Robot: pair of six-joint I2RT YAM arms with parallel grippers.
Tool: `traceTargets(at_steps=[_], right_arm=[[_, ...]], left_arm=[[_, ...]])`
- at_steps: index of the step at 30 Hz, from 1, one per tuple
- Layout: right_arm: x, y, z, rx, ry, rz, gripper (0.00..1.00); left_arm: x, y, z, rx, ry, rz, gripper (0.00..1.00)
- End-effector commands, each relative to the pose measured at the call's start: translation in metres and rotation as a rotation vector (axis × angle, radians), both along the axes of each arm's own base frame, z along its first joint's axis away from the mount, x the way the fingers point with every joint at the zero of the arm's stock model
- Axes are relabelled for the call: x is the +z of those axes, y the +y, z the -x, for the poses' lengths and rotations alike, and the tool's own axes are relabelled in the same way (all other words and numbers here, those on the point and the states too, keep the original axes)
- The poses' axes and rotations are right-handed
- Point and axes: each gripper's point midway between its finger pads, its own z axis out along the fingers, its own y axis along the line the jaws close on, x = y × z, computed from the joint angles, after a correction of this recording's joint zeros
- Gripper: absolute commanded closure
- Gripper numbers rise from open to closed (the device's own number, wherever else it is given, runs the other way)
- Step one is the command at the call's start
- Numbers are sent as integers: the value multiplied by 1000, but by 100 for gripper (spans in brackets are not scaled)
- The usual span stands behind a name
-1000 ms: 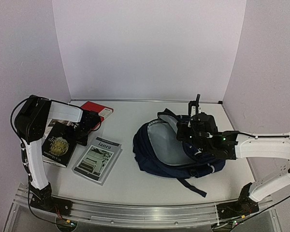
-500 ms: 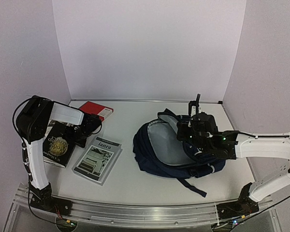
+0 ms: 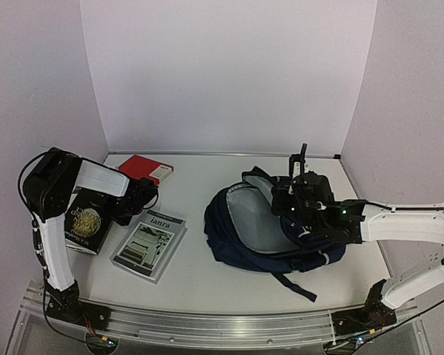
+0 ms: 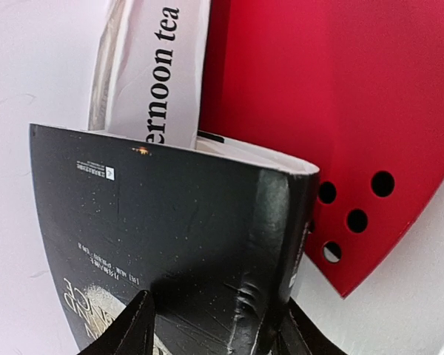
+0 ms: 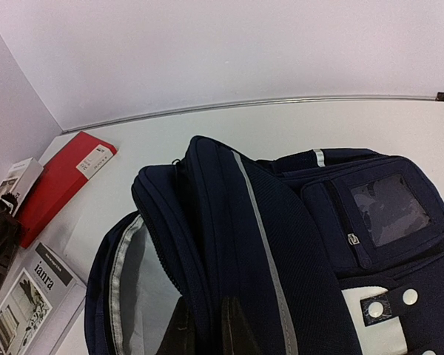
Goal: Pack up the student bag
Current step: Adjust the book at the center of the board.
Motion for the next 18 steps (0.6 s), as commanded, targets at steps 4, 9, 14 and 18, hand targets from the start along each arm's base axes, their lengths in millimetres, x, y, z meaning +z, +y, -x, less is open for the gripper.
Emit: traceTargets(at_steps=[4,9,14,18], right_arm=[[51,-10,-9,-67,-103,-121,100],[52,-8,-9,-61,-101,-125,100],[52,-7,-9,-58,-99,-127,100],[52,-7,-9,-56,-98,-126,100]], left_arm=[[69,40,-16,79,-262,-32,72],[100,51,-10,120,-318,-62,72],[118,65,-4,165,-376,-47,73],[127,68,-3,165,-412,-28,82]])
